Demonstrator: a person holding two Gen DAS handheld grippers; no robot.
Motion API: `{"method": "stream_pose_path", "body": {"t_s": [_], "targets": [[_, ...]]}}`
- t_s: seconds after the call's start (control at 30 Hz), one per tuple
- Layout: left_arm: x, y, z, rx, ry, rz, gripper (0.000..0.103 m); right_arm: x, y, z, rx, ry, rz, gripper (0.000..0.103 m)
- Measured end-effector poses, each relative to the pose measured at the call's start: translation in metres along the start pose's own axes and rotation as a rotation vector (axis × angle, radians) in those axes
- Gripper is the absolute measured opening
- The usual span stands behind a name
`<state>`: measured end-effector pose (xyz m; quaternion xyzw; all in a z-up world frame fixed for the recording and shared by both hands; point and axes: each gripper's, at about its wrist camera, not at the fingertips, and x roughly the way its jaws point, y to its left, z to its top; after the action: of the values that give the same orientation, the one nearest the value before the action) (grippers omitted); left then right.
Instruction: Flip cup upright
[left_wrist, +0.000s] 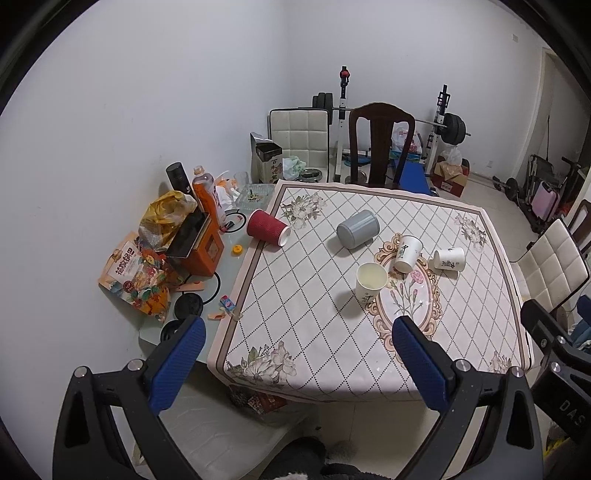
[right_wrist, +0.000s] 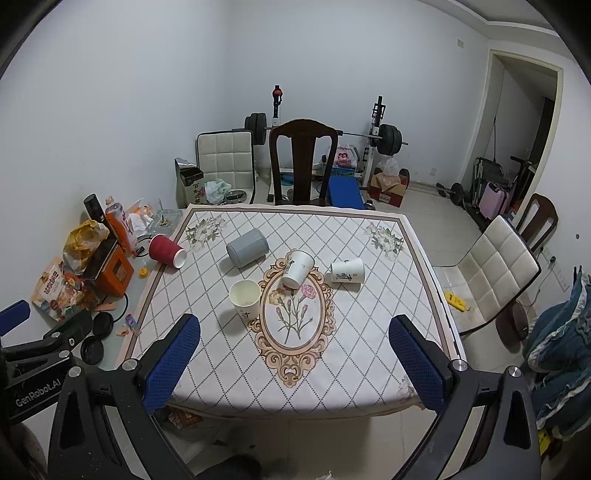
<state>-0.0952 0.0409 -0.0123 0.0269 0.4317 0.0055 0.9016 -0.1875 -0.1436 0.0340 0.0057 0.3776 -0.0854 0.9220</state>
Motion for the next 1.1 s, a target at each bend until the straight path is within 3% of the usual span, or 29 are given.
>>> {"method": "stream_pose_path", "body": {"t_s": [1.1], "targets": [[0.006, -0.004, -0.007, -0.032, 0.025, 0.026, 0.103, 0.023, 0.014, -0.006, 0.008, 0.055, 0.02, 0.103]]}}
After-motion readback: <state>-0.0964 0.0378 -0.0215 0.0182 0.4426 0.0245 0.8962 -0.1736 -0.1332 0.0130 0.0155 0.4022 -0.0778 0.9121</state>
